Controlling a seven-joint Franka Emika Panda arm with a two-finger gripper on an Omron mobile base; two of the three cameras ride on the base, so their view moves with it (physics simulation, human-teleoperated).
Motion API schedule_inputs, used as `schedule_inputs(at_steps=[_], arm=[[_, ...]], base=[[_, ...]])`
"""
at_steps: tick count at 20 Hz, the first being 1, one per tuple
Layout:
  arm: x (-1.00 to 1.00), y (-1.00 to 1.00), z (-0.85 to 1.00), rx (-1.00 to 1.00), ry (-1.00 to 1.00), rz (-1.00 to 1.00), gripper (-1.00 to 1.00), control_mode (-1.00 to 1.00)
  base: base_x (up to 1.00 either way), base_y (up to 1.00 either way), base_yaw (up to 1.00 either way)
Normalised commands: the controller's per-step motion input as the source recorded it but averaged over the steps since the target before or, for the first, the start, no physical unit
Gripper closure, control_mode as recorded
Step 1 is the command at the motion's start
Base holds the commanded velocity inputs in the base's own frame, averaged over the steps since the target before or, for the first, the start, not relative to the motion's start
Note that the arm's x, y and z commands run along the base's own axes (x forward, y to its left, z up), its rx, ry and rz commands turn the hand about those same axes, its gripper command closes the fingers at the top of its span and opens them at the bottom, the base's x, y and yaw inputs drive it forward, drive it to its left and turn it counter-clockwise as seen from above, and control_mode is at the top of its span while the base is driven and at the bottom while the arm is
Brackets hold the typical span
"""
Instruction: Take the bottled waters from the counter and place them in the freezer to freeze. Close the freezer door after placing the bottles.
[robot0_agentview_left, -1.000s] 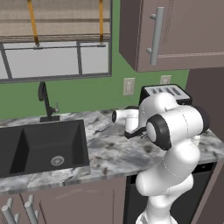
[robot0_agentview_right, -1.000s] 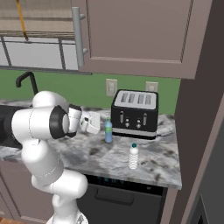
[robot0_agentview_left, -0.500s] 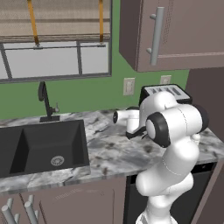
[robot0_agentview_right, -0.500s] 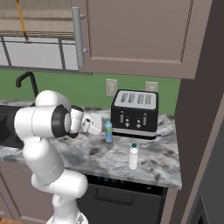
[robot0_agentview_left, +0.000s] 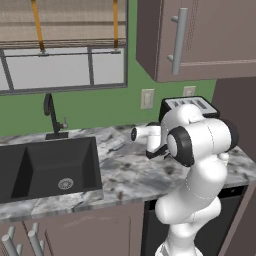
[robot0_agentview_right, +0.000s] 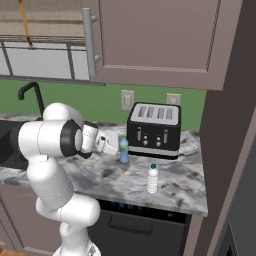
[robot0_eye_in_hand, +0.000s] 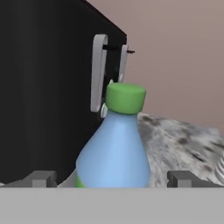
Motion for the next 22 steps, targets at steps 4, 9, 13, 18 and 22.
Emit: schedule_inputs(at_steps=[4, 9, 13, 18, 22], arm=[[0.00, -0.06, -0.04, 0.00, 0.00, 0.00, -1.00, -1.00], [0.00, -0.06, -0.09, 0.00, 0.00, 0.00, 1.00, -1.00], [0.00, -0.07, 0.00, 0.00, 0.00, 0.00, 1.00, -1.00], [0.00, 0.00, 0.00, 0.00, 0.00, 0.00, 1.00, -1.00], [0.00, 0.00, 0.10, 0.00, -0.01, 0.00, 1.00, -1.00]], base=[[0.00, 0.00, 0.00], [0.00, 0.00, 0.00], [0.00, 0.00, 0.00], [0.00, 0.00, 0.00], [0.00, 0.00, 0.00]])
